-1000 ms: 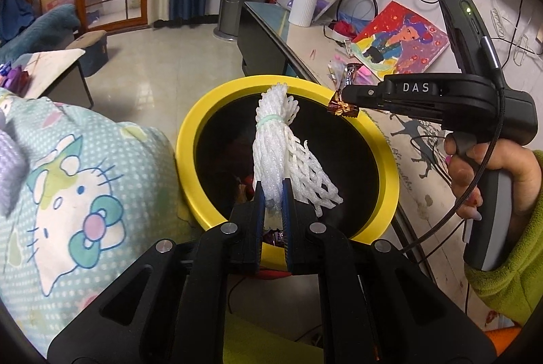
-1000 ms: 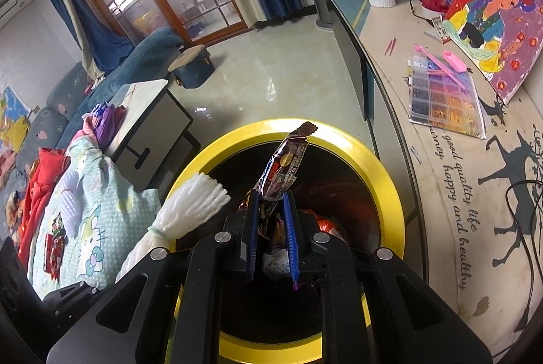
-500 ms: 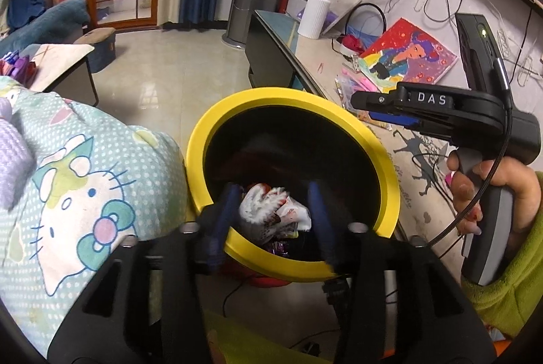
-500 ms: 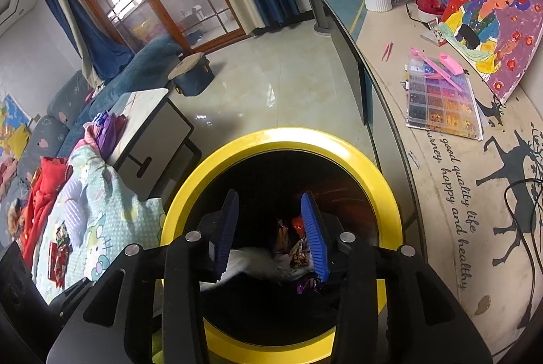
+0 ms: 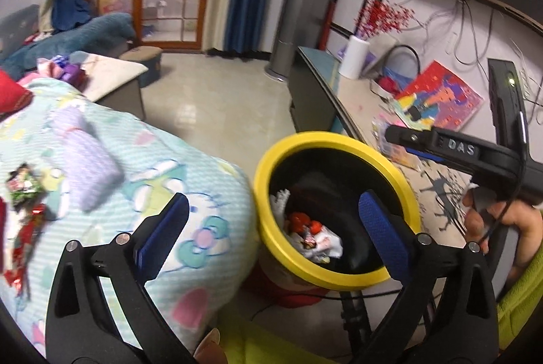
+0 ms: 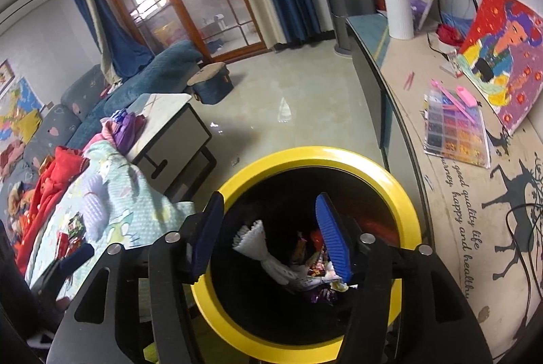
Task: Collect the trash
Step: 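Move both open tools back toward the remaining wrappers on the bed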
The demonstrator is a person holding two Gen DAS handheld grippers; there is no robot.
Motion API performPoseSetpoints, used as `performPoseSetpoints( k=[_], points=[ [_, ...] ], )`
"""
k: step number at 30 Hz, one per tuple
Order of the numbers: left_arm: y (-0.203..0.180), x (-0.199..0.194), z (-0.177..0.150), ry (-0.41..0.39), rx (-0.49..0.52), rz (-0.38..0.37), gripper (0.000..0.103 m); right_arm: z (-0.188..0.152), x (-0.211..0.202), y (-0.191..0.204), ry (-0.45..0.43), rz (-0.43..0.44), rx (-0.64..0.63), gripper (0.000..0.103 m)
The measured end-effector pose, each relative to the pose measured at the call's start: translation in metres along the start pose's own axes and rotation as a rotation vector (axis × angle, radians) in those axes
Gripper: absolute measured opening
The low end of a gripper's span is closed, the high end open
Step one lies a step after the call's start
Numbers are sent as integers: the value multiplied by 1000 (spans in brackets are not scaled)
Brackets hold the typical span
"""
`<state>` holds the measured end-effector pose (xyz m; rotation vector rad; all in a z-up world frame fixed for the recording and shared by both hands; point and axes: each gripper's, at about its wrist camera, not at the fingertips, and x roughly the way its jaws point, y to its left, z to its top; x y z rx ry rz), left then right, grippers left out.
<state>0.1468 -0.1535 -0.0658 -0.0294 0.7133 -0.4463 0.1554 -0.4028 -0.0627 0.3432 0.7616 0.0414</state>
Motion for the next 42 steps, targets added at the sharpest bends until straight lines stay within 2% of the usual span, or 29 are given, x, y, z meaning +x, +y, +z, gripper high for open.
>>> performPoseSetpoints(
  k=[13,25,42],
  points=[
    [25,-32,5,-89,-37,95,92,-3,-23,51,-84,49,-106,67],
    [70,-71,7,-191,-151,199,92,-20,-33,98,-115,103,-169,73],
    [146,-117,-5,-207,-290,411,92,-46,-24,177,-49,197,-323,77]
  ],
)
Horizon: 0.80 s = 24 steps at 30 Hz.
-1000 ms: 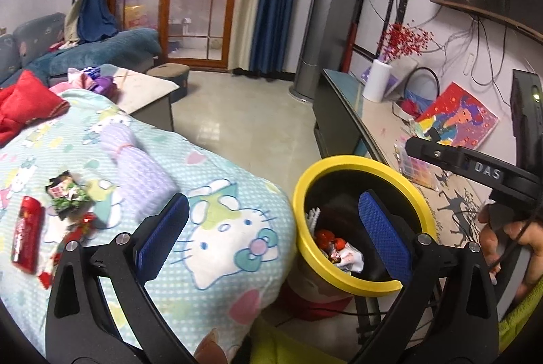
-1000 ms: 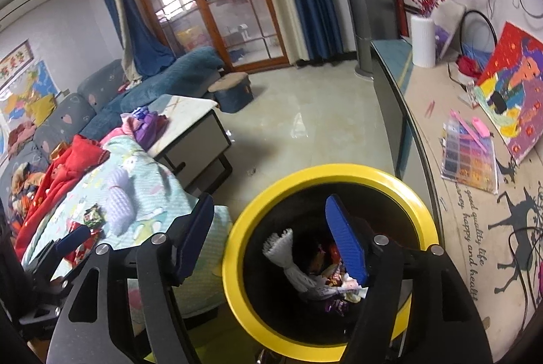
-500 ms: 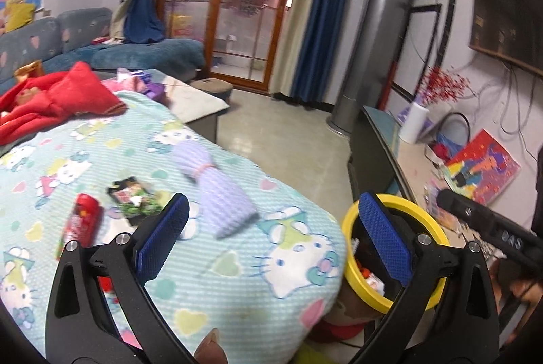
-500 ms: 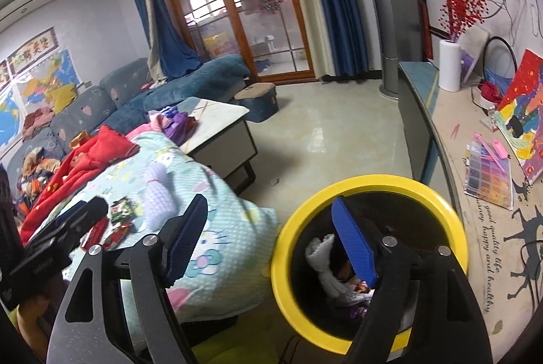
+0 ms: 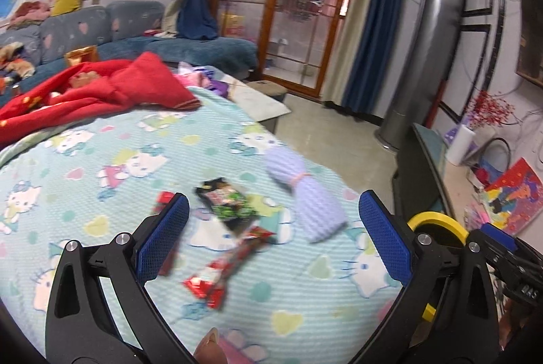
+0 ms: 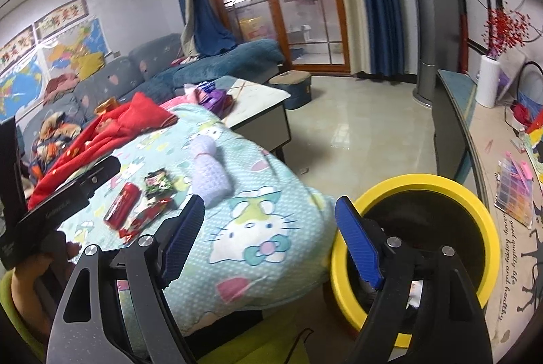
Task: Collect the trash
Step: 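Move both open tools back toward the remaining wrappers on the bed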
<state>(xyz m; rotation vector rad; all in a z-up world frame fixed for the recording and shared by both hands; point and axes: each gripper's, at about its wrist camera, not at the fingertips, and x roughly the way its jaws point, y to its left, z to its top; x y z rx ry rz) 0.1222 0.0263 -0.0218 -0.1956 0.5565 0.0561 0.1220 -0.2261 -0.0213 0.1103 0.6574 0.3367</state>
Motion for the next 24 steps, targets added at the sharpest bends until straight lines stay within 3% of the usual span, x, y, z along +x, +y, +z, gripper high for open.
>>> performPoseSetpoints(
  k=[9,19,24],
  points=[
    [52,-1,6,17,-76,89,92,-5,18,47,52,76,-81,77],
    [93,8,4,66,-125,133,92,-12,38,92,112,145,-148,77],
    [113,13,1,88,-167,117,92,-16,49,108,146,178,-171,77]
  ],
)
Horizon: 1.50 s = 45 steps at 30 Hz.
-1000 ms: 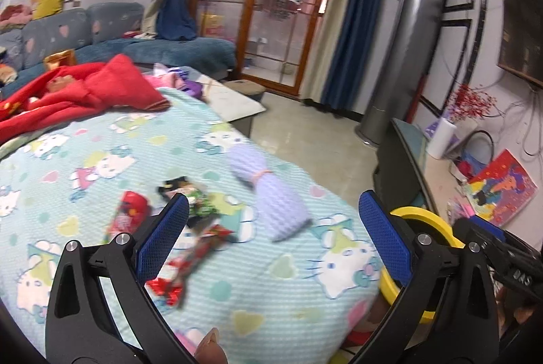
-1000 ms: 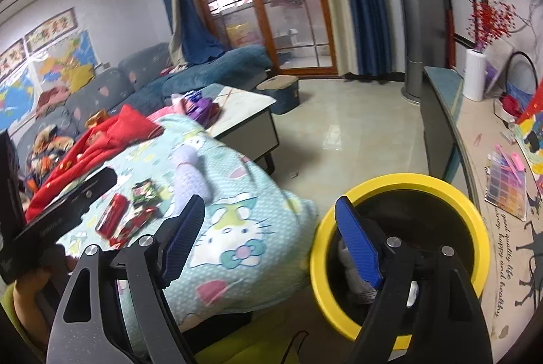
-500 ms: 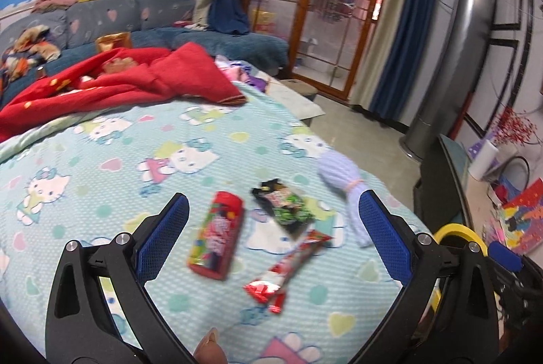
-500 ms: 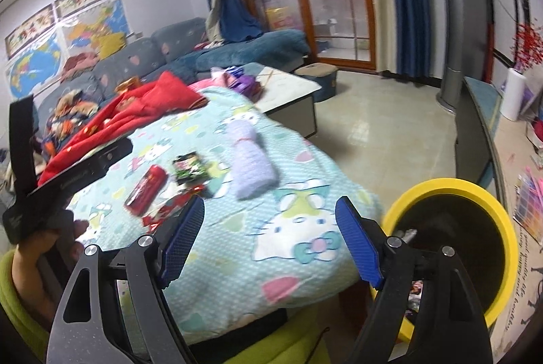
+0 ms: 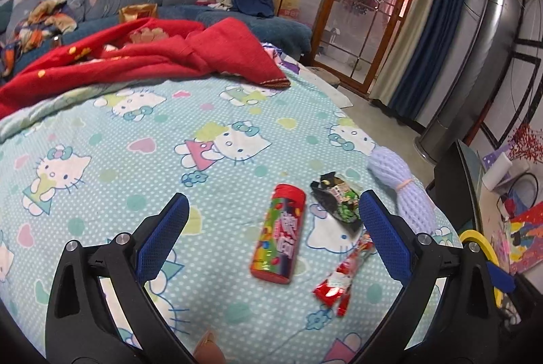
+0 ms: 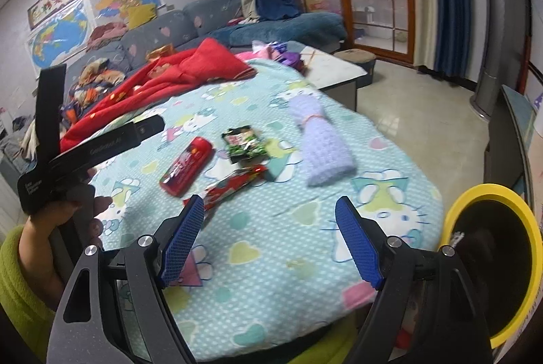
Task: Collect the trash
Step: 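Move both open tools back toward the remaining wrappers on the bed, then grasp the red candy tube with the left tool while the right tool grasps the red wrapper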
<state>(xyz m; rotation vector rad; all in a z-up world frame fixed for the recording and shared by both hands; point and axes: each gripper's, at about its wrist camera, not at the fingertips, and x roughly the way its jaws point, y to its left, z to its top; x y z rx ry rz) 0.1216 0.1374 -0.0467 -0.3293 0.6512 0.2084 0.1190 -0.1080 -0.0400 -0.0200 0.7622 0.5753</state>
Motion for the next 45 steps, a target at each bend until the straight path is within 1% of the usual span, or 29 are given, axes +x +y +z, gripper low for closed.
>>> performPoseSetpoints(
  k=[6,7,11,13,16,18,22,24,25,28,30,31,33,36,37,38,41,43,45],
  points=[
    [21,11,-1,34,-47,-21,91,0,23,16,53,46,-3,77],
    [23,12,-1,38,-54,-28,87,0,25,18,59,50,-3,77],
    [32,22,-4,74,-85,-67,79,1,43,27,99,79,11,77],
    [35,26,-7,88,-94,-89,73,1,54,30,117,93,19,74],
    [37,31,-9,101,-108,-129,66,1,68,36,141,95,15,69],
    [38,32,-10,107,-113,-148,63,1,78,38,161,105,22,63],
    [40,37,-12,124,-136,-190,56,1,95,40,197,119,36,58],
    [40,39,-13,131,-138,-208,54,0,102,41,212,127,43,51],
    [39,40,-14,135,-141,-220,53,-1,104,41,216,127,44,50],
    [35,43,-16,150,-132,-241,53,-4,105,42,206,117,29,42],
    [33,47,-17,163,-125,-252,53,-6,104,42,203,99,1,32],
    [32,48,-18,168,-124,-257,53,-7,104,41,201,94,-8,30],
    [28,52,-22,189,-119,-268,53,-8,104,37,201,94,-8,21],
    [24,58,-26,216,-107,-268,53,-10,103,31,205,100,5,12],
    [24,59,-27,221,-106,-268,52,-11,102,29,207,102,8,11],
    [24,60,-28,228,-103,-264,51,-11,101,28,208,101,7,8],
    [23,61,-30,235,-95,-247,44,-13,97,25,210,106,13,8],
    [20,61,-32,242,-82,-233,36,-14,94,24,211,107,12,7],
    [17,62,-34,246,-63,-224,34,-15,91,23,212,107,14,7]
  ],
)
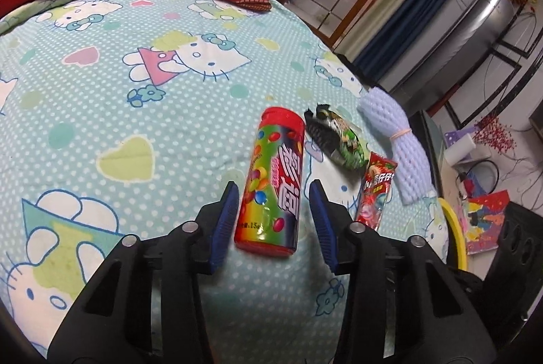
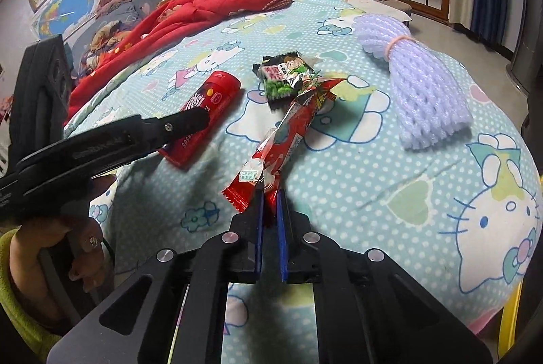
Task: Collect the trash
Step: 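Grasp the red candy tube with the left tool while the right tool grasps the red wrapper, then carry the red candy tube and red wrapper over the yellow bin with both tools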
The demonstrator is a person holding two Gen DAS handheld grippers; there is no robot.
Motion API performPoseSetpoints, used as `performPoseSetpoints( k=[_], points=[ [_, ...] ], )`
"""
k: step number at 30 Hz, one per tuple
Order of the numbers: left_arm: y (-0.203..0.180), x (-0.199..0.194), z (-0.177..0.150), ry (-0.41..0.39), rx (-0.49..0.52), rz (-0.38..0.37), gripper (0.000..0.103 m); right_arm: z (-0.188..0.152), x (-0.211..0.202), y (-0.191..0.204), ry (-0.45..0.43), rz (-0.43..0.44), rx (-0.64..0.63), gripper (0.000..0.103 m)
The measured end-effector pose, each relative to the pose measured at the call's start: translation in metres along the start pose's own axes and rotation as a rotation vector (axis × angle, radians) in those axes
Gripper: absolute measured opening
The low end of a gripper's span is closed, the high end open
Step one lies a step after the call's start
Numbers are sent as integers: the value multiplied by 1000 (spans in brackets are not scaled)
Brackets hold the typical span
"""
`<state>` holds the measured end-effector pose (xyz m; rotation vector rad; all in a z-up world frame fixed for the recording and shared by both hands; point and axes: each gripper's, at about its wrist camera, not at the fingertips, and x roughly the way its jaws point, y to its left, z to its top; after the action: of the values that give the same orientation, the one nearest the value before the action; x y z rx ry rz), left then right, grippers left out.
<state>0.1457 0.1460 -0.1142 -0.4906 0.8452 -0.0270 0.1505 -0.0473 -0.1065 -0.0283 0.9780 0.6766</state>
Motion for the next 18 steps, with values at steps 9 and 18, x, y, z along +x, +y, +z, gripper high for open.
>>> performPoseSetpoints(
  k=[9,18],
  points=[
    [1,-2,-1,7,8,-13,25,-7,-23,-9,-21,-28,-14,7],
    [-20,-28,1,-67,50,-61,25,1,-62,-34,-104,-69,4,7]
  ],
)
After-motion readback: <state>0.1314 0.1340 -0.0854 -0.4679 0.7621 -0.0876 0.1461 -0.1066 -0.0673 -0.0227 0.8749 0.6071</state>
